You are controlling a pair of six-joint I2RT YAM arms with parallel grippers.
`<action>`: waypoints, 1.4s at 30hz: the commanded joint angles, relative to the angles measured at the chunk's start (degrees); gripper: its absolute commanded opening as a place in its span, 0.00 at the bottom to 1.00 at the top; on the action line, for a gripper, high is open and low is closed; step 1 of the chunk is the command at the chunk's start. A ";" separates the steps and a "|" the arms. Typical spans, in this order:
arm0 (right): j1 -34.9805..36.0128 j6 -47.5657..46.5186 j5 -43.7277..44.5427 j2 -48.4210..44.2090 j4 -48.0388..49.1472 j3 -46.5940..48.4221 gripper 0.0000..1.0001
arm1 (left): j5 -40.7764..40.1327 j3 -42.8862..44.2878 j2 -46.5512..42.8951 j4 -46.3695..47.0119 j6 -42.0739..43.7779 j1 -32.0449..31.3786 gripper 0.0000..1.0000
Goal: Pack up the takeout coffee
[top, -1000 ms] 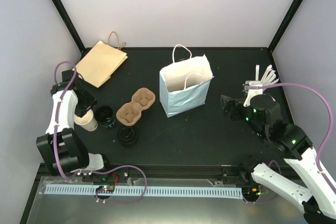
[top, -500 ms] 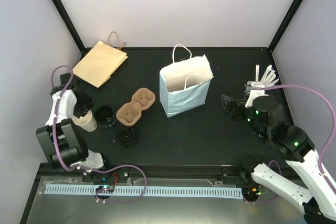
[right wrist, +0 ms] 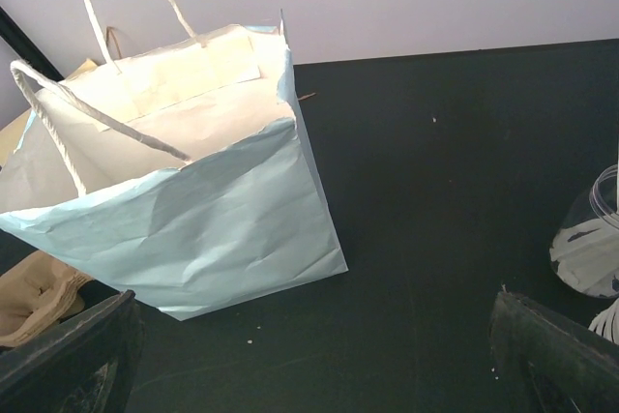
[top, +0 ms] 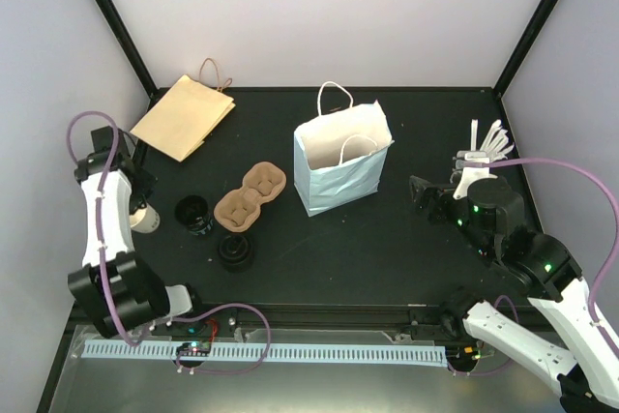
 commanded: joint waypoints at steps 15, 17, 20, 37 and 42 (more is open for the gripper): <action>-0.18 -0.42 0.31 -0.06 -0.87 0.88 1.00 | 4.01 12.85 -23.25 3.11 3.02 -21.05 0.02; -0.25 -0.41 0.27 -0.07 -0.74 0.93 1.00 | 5.22 13.52 -22.12 2.28 2.91 -25.70 0.02; -0.18 -0.18 0.57 0.03 -1.10 1.25 1.00 | 4.57 15.78 -20.82 -0.70 3.57 -32.39 0.02; -0.18 1.57 0.45 3.12 -0.79 -1.86 1.00 | -1.43 13.98 -17.93 -10.57 9.67 -76.43 0.02; -0.25 5.67 1.11 5.61 -2.44 -3.31 1.00 | -4.17 14.66 -13.17 -11.65 10.68 -86.04 0.02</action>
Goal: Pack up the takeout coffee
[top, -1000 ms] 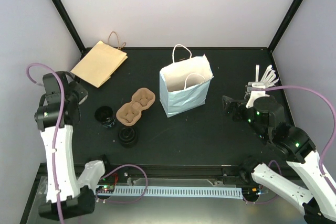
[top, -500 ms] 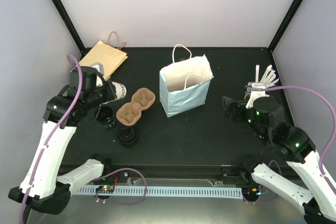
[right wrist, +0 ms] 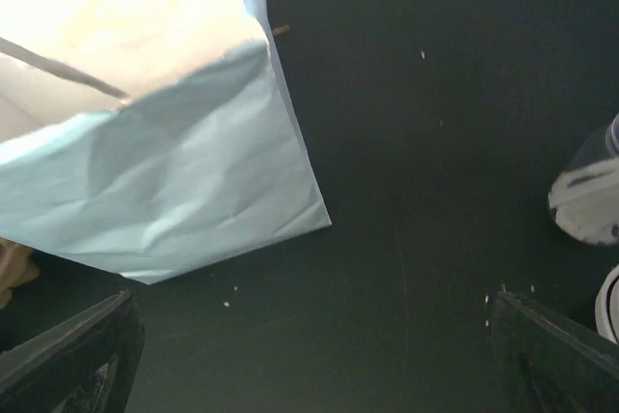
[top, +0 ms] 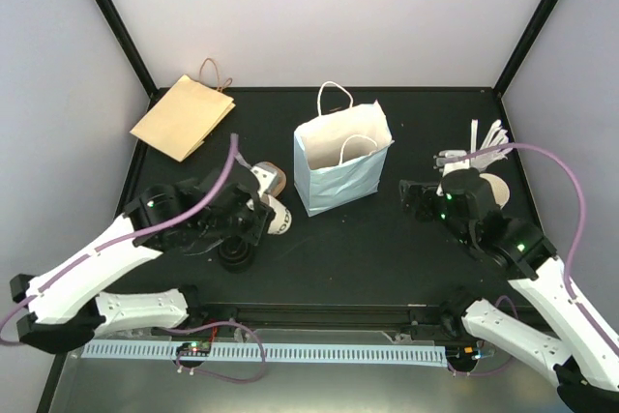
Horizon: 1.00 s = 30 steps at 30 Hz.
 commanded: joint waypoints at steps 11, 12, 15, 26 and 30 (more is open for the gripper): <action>-0.21 10.70 -3.70 -1.31 0.06 -10.34 1.00 | -7.52 7.39 26.27 -2.40 5.05 -16.26 0.01; -0.18 11.00 -4.40 -1.65 0.36 -11.24 1.00 | -6.90 7.36 27.04 -1.12 5.53 -16.26 0.02; -0.19 11.48 -5.64 -2.74 1.09 -13.20 1.00 | -5.35 7.00 28.97 3.80 7.05 -16.26 0.01; -0.16 11.81 -3.76 -2.08 -0.20 -12.26 1.00 | -2.00 8.52 38.99 9.16 9.47 -13.02 0.02; -0.18 11.79 -3.47 -1.77 -0.17 -12.07 1.00 | 0.66 8.05 40.24 11.46 9.63 -10.82 0.02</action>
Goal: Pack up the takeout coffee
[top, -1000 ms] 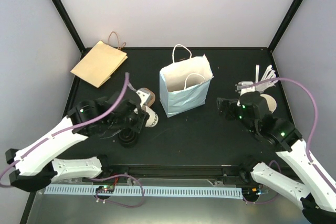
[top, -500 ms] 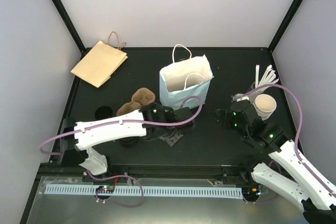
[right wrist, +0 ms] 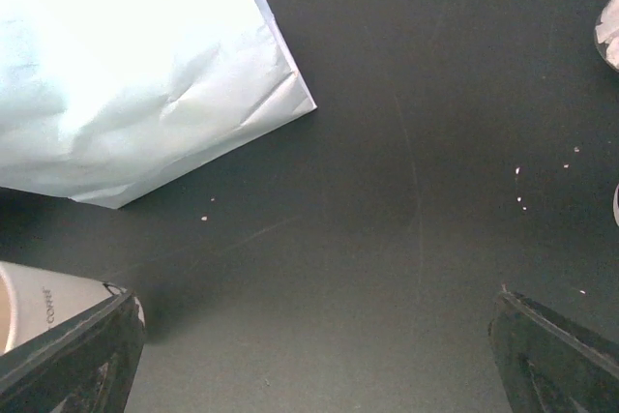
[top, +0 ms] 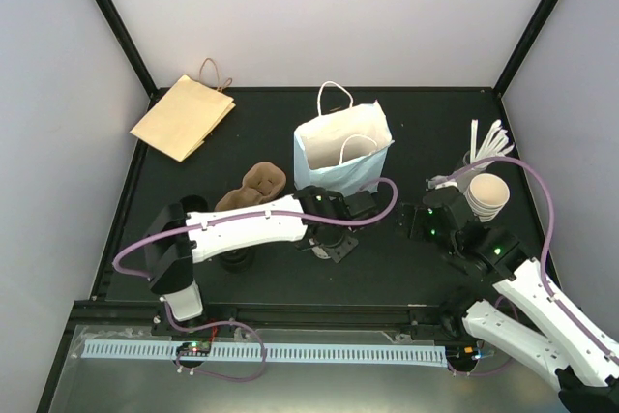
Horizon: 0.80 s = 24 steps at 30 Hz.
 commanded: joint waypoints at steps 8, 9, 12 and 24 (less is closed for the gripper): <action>-0.20 0.70 1.55 0.07 0.46 1.68 1.00 | 1.64 1.27 2.14 4.85 0.34 2.67 0.08; -0.16 0.74 1.59 0.04 0.40 1.65 1.00 | 1.55 0.73 2.14 5.51 -0.06 2.69 0.09; -0.18 0.87 1.71 -0.20 0.54 1.40 1.00 | 0.48 -0.52 2.55 6.43 -1.31 2.68 0.08; -0.16 0.47 2.10 -0.11 0.79 1.71 1.00 | 2.21 -0.04 -2.75 4.84 -2.94 2.70 0.52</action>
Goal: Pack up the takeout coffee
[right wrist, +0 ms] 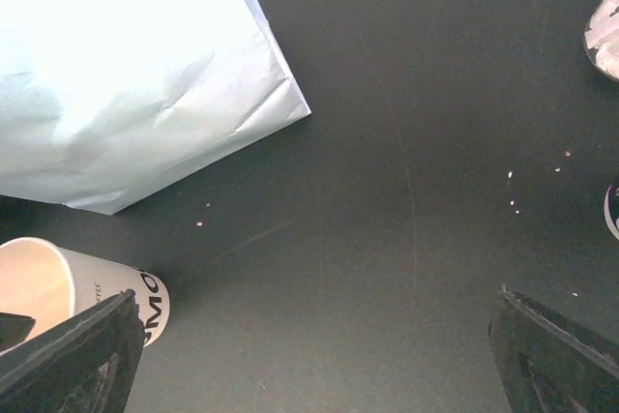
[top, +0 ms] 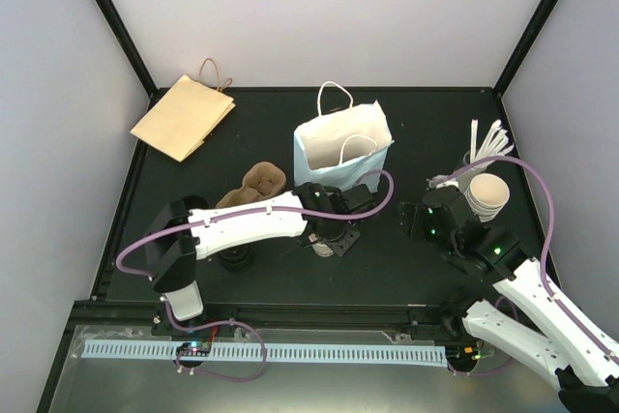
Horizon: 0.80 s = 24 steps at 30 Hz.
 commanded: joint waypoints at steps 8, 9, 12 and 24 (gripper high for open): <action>-0.15 0.12 0.90 -0.23 0.99 1.87 1.00 | 1.82 2.19 -11.26 -4.63 -2.83 0.03 0.87; -0.17 0.05 0.92 -0.18 1.00 1.93 1.00 | 0.86 1.97 -12.21 -5.58 -3.52 0.05 0.93; -0.16 -0.28 0.84 -0.22 1.20 1.99 1.00 | -1.78 -0.04 -15.88 -8.56 -6.49 0.83 0.99; -0.19 -0.43 -0.13 0.40 2.23 2.15 1.00 | -0.13 -22.79 -39.46 -8.49 -14.24 18.84 0.99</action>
